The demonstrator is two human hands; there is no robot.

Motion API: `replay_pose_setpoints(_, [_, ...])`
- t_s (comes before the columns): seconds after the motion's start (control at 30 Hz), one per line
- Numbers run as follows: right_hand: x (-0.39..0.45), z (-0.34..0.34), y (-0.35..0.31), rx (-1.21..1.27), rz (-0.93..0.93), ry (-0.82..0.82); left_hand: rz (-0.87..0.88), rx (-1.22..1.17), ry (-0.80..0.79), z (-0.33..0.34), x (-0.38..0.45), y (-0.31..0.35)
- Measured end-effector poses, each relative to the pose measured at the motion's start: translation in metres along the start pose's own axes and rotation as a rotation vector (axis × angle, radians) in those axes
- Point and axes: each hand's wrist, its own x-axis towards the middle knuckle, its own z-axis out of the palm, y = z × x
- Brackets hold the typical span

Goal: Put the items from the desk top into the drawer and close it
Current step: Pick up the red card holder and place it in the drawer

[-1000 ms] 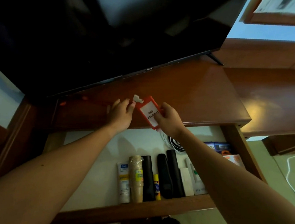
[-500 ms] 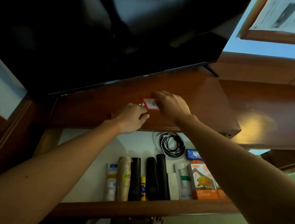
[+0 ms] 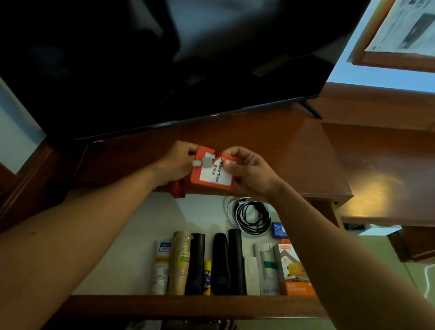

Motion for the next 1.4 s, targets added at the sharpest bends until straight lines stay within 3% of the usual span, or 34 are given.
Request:
replay_pose_setpoints(0.13, [0.008,0.002,0.0,-0.014,-0.147,0.31,-0.043,0.059,0.04,0.018,-0.005,-0.012])
replay_pose_setpoints(0.23, [0.015,0.002,0.006,-0.144,-0.178,0.57,-0.062,0.048,0.088,0.024,-0.006,-0.011])
replay_pose_setpoints(0.33, [0.018,0.005,0.007,-0.325,-0.174,0.709,-0.058,0.13,0.042,0.027,-0.009,-0.011])
replay_pose_setpoints(0.4, [0.02,0.007,0.006,-0.467,-0.205,0.742,-0.038,0.236,-0.043,0.026,-0.011,-0.009])
replay_pose_setpoints(0.5, [0.024,0.004,0.005,-0.858,-0.266,0.658,0.033,0.41,-0.165,0.02,-0.012,-0.001])
replay_pose_setpoints(0.6, [0.022,-0.001,0.005,-1.134,-0.237,0.48,0.169,0.709,-0.083,0.006,-0.006,0.005])
replay_pose_setpoints(0.7, [0.015,0.004,0.007,-1.02,-0.11,0.313,0.226,0.795,-0.041,-0.009,0.002,0.008])
replay_pose_setpoints(0.8, [0.012,0.008,0.006,-0.79,-0.021,0.188,0.208,0.647,-0.069,-0.014,0.004,0.007])
replay_pose_setpoints(1.0, [0.002,0.007,0.0,-0.007,0.072,0.006,-0.192,-0.434,-0.14,-0.015,-0.004,-0.014])
replay_pose_setpoints(1.07, [0.007,0.012,0.001,0.122,0.029,0.078,-0.267,-0.635,-0.104,-0.005,-0.006,-0.017])
replay_pose_setpoints(1.13, [0.013,0.015,0.0,0.199,-0.022,0.277,-0.314,-0.746,-0.044,0.007,-0.009,-0.017])
replay_pose_setpoints(1.2, [0.017,0.014,-0.002,0.217,-0.056,0.486,-0.325,-0.71,0.008,0.018,-0.012,-0.016])
replay_pose_setpoints(1.27, [0.018,0.016,-0.004,0.133,-0.066,0.639,-0.296,-0.529,0.039,0.028,-0.018,-0.015])
replay_pose_setpoints(1.33, [0.018,0.017,-0.004,-0.181,-0.108,0.748,-0.239,-0.331,0.043,0.035,-0.022,-0.01])
replay_pose_setpoints(1.4, [0.018,0.016,-0.001,-0.556,-0.194,0.752,-0.163,-0.127,0.029,0.037,-0.024,-0.003])
